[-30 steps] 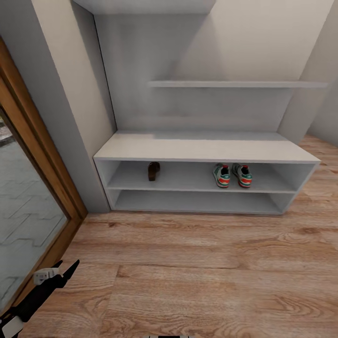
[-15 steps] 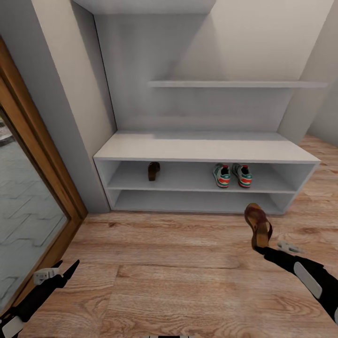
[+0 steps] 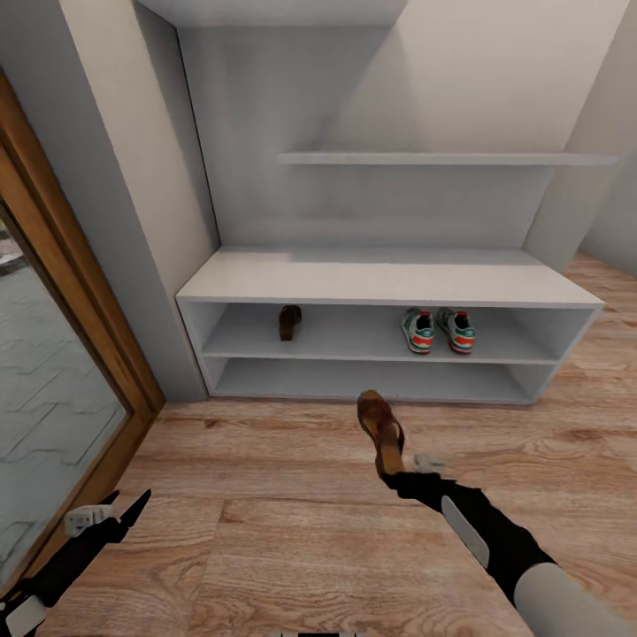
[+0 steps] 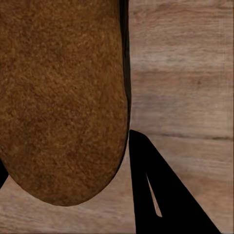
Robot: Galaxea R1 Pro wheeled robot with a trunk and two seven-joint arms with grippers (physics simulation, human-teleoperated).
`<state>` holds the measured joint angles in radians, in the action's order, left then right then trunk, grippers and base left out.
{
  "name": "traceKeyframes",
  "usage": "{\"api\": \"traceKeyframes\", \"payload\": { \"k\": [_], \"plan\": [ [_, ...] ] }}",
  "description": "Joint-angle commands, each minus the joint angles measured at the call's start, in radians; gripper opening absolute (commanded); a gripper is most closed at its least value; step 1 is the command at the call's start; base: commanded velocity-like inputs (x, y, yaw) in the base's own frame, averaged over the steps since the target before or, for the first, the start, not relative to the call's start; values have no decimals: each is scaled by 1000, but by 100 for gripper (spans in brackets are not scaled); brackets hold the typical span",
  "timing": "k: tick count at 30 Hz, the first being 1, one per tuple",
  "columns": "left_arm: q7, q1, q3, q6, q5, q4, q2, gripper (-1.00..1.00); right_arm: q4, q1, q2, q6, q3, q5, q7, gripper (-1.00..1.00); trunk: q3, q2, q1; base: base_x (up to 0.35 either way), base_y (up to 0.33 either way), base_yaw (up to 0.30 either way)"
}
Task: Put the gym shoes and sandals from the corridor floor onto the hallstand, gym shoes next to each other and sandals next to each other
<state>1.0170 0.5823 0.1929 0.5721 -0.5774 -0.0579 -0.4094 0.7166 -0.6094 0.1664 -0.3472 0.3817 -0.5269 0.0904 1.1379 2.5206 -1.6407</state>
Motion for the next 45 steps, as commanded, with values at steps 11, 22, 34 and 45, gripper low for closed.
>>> {"api": "traceKeyframes", "payload": {
  "k": [11,22,34,45],
  "plan": [
    [5,1,8,3,7,1,1,100,195,-3,-204,-351,6,143,-390,-100,1,0,0,0,0,0],
    [5,1,8,3,7,1,13,100,214,-3,-233,-505,4,143,-421,-100,1,0,0,0,0,0],
    [5,1,7,3,7,1,22,100,313,-13,-232,-516,1,143,-611,-100,1,0,0,0,0,0],
    [5,1,8,3,7,1,23,100,541,-13,-233,-518,0,141,-634,-100,1,0,0,0,0,0]
  ]
}}
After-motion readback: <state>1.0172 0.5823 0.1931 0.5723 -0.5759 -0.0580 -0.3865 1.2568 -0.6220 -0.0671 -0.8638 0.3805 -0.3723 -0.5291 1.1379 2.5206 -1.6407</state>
